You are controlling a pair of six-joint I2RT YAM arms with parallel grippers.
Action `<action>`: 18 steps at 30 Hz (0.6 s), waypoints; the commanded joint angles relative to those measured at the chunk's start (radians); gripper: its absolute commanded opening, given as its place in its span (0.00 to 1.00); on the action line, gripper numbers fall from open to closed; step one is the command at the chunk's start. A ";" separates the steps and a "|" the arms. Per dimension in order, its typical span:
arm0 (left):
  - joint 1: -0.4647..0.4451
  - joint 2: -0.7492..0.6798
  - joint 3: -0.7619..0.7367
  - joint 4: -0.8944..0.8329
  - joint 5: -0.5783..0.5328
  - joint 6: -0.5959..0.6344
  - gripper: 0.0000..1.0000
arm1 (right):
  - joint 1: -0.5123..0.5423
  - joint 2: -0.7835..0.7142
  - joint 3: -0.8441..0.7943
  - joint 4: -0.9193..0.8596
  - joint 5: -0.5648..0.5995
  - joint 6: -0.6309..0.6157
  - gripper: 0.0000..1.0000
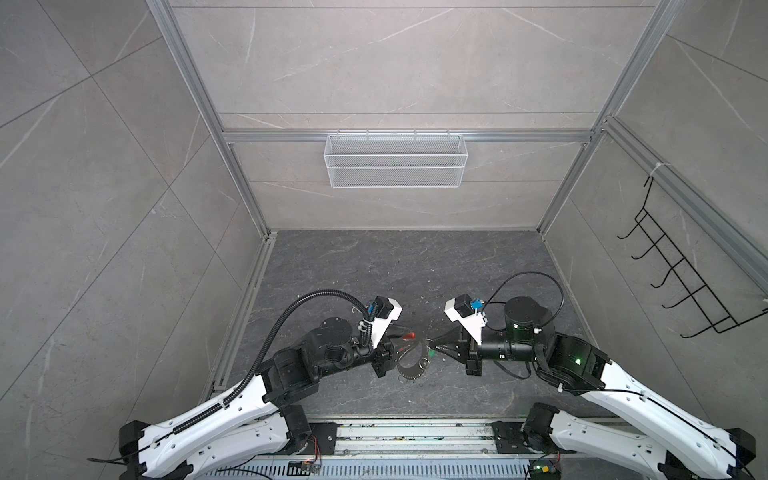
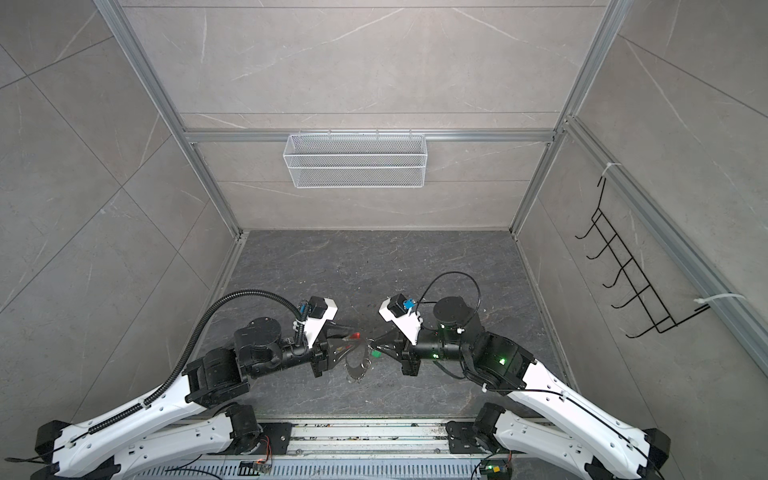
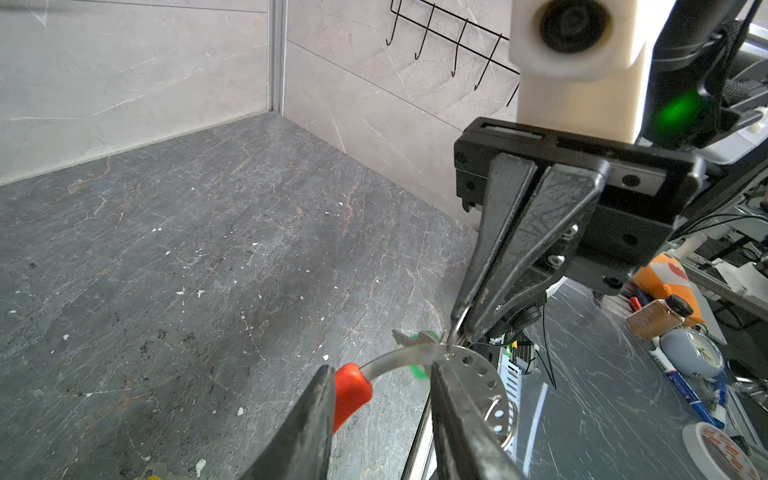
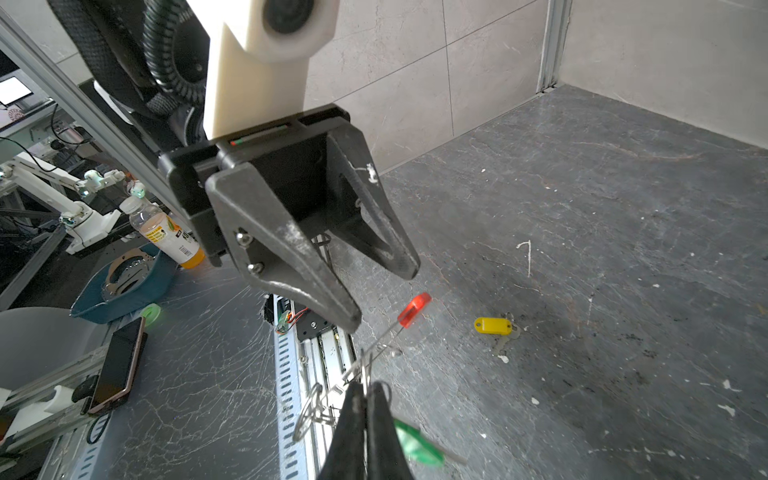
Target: Remove the keys from the keyring
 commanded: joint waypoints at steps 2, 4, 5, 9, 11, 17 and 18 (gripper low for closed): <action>0.001 0.000 0.032 0.050 0.069 0.046 0.36 | 0.005 0.012 0.044 -0.023 -0.051 -0.037 0.00; 0.001 0.001 0.037 0.037 0.056 0.048 0.34 | 0.005 0.019 0.052 -0.036 -0.054 -0.043 0.00; 0.002 0.001 0.040 0.032 0.052 0.047 0.33 | 0.006 0.021 0.054 -0.039 -0.054 -0.042 0.00; 0.002 -0.017 0.034 0.018 0.037 0.041 0.33 | 0.006 0.021 0.063 -0.045 -0.037 -0.037 0.00; 0.001 -0.029 0.032 0.007 0.016 0.031 0.35 | 0.006 0.018 0.067 -0.048 -0.033 -0.033 0.00; 0.000 -0.068 0.008 -0.027 -0.032 -0.011 0.44 | 0.006 0.037 0.093 -0.056 0.042 0.063 0.00; 0.000 -0.063 0.010 -0.044 -0.052 -0.017 0.45 | 0.005 0.048 0.100 -0.055 0.057 0.098 0.00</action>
